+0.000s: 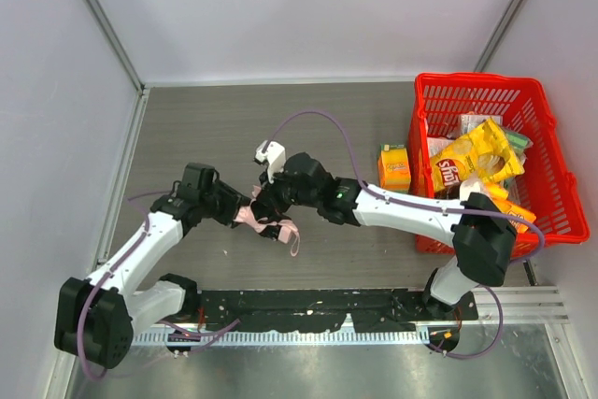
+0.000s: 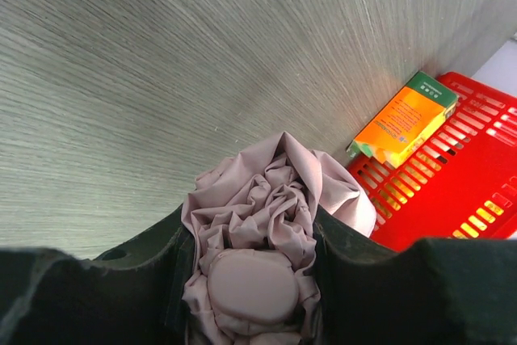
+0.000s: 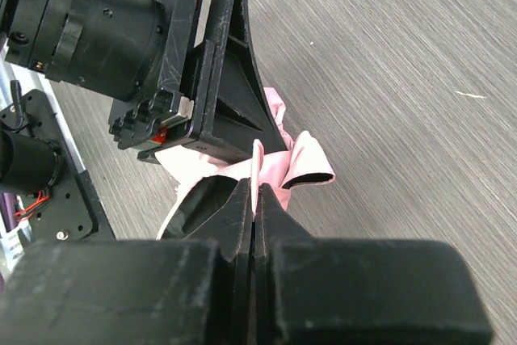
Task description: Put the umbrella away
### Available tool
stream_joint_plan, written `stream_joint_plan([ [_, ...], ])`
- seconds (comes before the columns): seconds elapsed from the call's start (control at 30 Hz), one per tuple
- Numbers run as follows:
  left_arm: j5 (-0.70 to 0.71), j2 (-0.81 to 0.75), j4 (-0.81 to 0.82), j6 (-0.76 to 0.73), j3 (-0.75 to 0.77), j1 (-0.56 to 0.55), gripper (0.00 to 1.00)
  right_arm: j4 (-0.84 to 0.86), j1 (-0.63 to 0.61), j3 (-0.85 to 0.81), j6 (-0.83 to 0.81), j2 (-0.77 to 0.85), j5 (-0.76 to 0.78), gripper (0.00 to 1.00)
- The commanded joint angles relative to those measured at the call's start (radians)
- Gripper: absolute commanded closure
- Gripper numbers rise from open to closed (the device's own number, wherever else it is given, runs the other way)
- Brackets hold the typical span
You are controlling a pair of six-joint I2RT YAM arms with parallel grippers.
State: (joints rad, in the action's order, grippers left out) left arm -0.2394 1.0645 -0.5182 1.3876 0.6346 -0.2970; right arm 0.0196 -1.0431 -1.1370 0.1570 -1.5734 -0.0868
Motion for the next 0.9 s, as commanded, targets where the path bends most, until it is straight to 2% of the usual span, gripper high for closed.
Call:
stream_joint_plan([
  [0.0, 0.227, 0.049, -0.068, 0.005, -0.088, 0.019, 1.0, 0.405, -0.064, -0.081, -0.008, 0.075, 0.012, 0.99],
  [0.1, 0.23, 0.126, -0.101, -0.007, -0.064, 0.007, 1.0, 0.388, -0.116, -0.122, -0.053, 0.038, 0.036, 0.99],
  [0.33, 0.262, 0.222, -0.025, 0.008, -0.096, 0.006, 1.0, 0.245, -0.224, -0.273, -0.184, -0.052, 0.038, 0.99],
  [0.5, 0.292, 0.302, 0.001, 0.001, -0.067, 0.004, 1.0, 0.21, -0.282, -0.322, -0.2, -0.065, 0.084, 0.99],
  [0.53, 0.298, 0.31, 0.007, 0.005, -0.062, -0.002, 1.0, 0.23, -0.284, -0.322, -0.191, -0.054, 0.158, 0.99],
  [0.67, 0.385, 0.289, 0.015, 0.037, -0.064, -0.057, 1.0, 0.348, -0.23, -0.271, -0.027, -0.024, 0.221, 0.99],
  [0.77, 0.405, 0.206, 0.043, 0.074, -0.108, -0.082, 1.0, 0.387, -0.164, -0.234, 0.099, -0.022, 0.253, 0.99],
  [0.87, 0.536, 0.109, -0.04, 0.09, -0.089, -0.152, 1.0, 0.405, -0.107, -0.192, 0.183, -0.037, 0.252, 0.99],
])
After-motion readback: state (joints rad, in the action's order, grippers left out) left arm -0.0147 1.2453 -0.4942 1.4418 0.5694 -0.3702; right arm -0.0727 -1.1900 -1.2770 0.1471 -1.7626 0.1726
